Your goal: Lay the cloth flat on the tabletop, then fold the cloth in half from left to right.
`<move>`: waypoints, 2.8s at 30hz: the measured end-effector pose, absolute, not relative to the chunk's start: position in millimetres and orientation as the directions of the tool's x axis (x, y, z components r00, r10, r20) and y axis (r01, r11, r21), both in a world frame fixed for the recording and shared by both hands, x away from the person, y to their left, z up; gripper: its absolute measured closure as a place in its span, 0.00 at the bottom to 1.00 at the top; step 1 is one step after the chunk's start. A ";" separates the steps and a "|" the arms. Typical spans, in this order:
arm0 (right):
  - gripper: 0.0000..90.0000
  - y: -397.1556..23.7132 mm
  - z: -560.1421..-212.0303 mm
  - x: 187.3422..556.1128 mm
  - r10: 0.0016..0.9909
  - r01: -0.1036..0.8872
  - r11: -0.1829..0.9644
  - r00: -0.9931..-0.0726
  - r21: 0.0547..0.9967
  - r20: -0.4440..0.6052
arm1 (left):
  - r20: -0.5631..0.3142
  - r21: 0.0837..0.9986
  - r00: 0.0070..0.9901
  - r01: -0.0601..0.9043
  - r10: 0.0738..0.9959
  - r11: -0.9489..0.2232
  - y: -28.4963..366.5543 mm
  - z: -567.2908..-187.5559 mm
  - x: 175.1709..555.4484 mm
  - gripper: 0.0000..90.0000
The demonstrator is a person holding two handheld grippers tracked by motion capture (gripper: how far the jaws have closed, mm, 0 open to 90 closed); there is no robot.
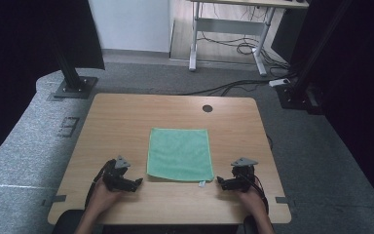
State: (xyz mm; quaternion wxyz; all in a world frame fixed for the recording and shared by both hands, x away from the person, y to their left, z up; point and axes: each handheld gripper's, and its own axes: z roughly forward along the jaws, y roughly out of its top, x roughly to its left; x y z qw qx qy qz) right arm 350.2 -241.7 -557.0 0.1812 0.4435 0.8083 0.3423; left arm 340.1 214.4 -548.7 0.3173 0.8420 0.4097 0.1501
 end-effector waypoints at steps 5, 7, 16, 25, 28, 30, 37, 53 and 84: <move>0.00 -241.7 -557.0 350.3 0.841 0.593 0.372 -0.541 0.714 0.011 | -0.008 0.657 0.619 0.595 0.785 -0.463 214.5 -548.8 340.2 0.00; 0.00 -241.7 -557.0 350.3 0.841 0.593 0.372 -0.541 0.714 0.011 | -0.008 0.657 0.619 0.595 0.785 -0.462 214.5 -548.8 340.2 0.00; 0.00 -241.7 -557.0 350.3 0.841 0.593 0.372 -0.541 0.714 0.011 | -0.007 0.658 0.628 0.589 0.779 -0.469 215.4 -548.7 341.0 0.00; 0.00 -241.7 -557.0 350.3 0.841 0.592 0.373 -0.541 0.714 0.009 | 0.005 0.688 0.599 0.579 0.801 -0.438 222.1 -534.0 358.7 0.00; 0.00 -241.7 -557.0 350.3 0.841 0.593 0.373 -0.541 0.714 0.010 | 0.041 0.701 0.587 0.560 0.809 -0.442 220.0 -523.9 369.3 0.00; 0.00 -241.8 -557.0 350.4 0.841 0.592 0.373 -0.541 0.714 0.010 | 0.049 0.705 0.586 0.553 0.809 -0.444 216.3 -519.2 377.6 0.00; 0.00 -241.7 -557.0 350.3 0.841 0.593 0.372 -0.540 0.714 0.010 | 0.060 0.708 0.597 0.540 0.800 -0.456 188.0 -515.2 416.8 0.00; 0.00 -241.3 -557.1 350.3 0.843 0.594 0.369 -0.537 0.715 0.011 | 0.107 0.654 0.567 0.578 0.817 -0.487 175.9 -543.6 440.5 0.00; 0.00 -241.0 -557.1 350.2 0.845 0.596 0.367 -0.534 0.715 0.011 | 0.040 0.682 0.532 0.605 0.846 -0.412 205.1 -522.1 415.5 0.00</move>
